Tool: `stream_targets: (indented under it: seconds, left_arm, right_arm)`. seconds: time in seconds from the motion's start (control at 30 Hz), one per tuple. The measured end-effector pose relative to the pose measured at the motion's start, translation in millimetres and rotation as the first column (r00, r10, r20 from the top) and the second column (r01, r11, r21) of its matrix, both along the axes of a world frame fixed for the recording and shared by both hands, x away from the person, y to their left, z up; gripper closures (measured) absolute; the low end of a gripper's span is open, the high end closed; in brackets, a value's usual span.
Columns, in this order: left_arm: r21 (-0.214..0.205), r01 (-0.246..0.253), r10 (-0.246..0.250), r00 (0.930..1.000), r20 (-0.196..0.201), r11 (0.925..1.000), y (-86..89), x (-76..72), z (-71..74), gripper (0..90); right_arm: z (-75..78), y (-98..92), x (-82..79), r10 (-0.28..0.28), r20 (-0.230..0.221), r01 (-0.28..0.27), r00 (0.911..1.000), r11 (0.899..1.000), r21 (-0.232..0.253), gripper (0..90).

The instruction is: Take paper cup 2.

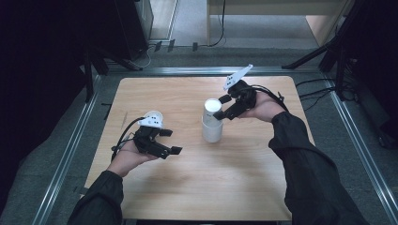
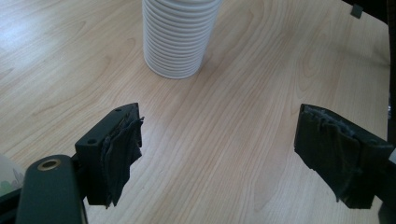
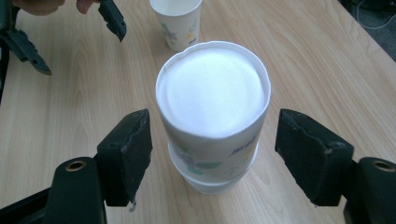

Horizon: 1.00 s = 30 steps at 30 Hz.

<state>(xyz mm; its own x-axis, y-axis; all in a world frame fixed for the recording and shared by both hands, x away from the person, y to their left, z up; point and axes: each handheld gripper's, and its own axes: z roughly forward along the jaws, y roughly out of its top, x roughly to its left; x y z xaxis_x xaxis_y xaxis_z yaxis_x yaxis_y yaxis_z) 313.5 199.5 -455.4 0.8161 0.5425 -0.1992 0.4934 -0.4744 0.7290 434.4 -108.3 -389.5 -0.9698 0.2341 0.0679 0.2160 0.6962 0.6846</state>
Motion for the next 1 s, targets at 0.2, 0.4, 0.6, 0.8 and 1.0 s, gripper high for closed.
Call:
stream_targets:
  seconds: [0.2,0.4,0.6,0.8,1.0]
  left_arm:
    - [-0.014,0.006,-0.006,1.0,0.001,0.9999,1.6,-1.2,0.4,15.2]
    - [-0.009,0.003,-0.003,1.0,0.001,1.0,2.5,-1.2,0.2,15.2]
    - [-0.012,0.002,-0.002,1.0,0.0,0.9999,2.4,-1.0,0.1,15.2]
    - [-0.021,-0.001,0.002,1.0,0.002,0.9998,3.0,-0.7,0.9,15.2]
    - [-0.024,-0.004,0.004,1.0,0.004,0.9997,3.2,-0.6,1.7,15.2]
  right_arm:
    - [-1.3,14.5,3.6,0.018,-0.009,-0.018,0.9998,1.0,-0.025,27.8]
    - [-1.4,21.8,6.1,0.024,-0.01,-0.025,0.9996,0.999,-0.047,31.4]
    - [2.0,24.5,6.0,0.031,0.001,-0.031,0.9995,0.997,-0.077,32.9]
    - [8.6,23.9,5.5,0.034,0.013,-0.033,0.9993,0.996,-0.078,33.4]
    - [21.0,22.4,3.4,0.034,0.024,-0.032,0.9991,0.998,-0.062,33.7]
